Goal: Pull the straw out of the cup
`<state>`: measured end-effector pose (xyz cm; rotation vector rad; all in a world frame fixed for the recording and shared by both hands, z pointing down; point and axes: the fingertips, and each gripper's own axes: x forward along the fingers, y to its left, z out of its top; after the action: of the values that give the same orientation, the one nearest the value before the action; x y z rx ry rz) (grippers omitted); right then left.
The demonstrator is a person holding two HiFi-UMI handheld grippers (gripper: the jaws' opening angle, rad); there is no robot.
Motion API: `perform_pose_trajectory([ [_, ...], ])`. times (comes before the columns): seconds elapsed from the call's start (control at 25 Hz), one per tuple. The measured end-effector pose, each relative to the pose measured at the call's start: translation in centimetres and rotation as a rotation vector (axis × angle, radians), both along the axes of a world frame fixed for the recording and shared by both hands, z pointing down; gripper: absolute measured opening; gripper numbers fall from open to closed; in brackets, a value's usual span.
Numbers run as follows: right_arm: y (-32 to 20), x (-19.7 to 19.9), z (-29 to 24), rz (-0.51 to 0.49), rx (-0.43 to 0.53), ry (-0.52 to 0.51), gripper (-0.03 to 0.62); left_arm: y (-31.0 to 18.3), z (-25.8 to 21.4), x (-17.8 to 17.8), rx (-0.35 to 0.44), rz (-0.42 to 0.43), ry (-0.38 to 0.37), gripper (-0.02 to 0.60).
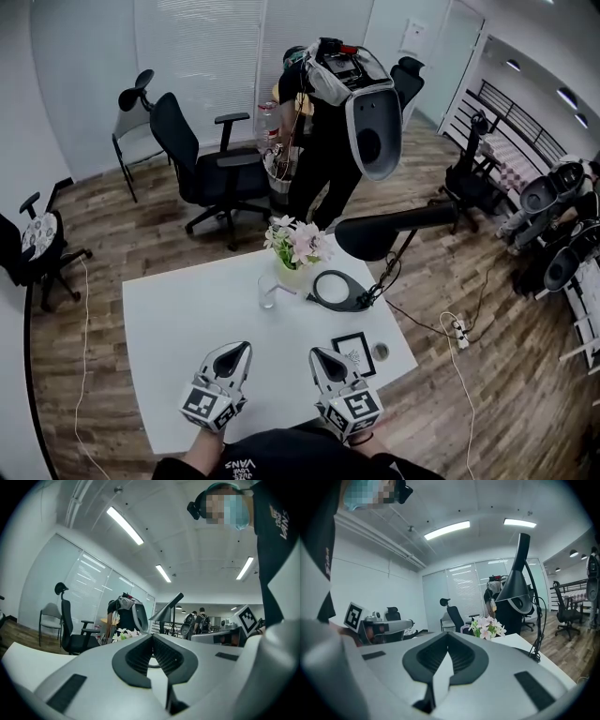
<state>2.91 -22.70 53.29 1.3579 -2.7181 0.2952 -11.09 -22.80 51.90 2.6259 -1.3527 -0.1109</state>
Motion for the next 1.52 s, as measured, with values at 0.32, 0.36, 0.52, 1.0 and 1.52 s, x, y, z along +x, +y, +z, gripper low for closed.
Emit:
perform_pose_trajectory([
  [0.32,-2.8,0.4,-0.1,-0.062,-0.013,0.0,0.017,-3.2,-0.2,1.8,0.008,-0.032,-0.065,0.011],
  [0.36,-3.0,0.4,-0.2,-0.072,-0.014,0.0,0.017,-3.6,-0.2,2.1,0.011,-0.034,-0.069,0.011],
  [0.52,-4.0,0.3,-0.3,-0.109,-0.008,0.0,0.017,-5.0,-0.5,2.8,0.027,-0.042,-0.091,0.011],
  [1.0,-5.4,1.6,-0.4,-0.148,-0.016,-0.001,0.017,-8.2,-0.5,4.0,0.034,-0.081,-0.126,0.012],
  [1.52,-6.4,2.4,0.0,-0.127,-0.028,-0.001,0.017,-12.6,3.2,5.3,-0.024,-0.043,-0.22,0.081],
])
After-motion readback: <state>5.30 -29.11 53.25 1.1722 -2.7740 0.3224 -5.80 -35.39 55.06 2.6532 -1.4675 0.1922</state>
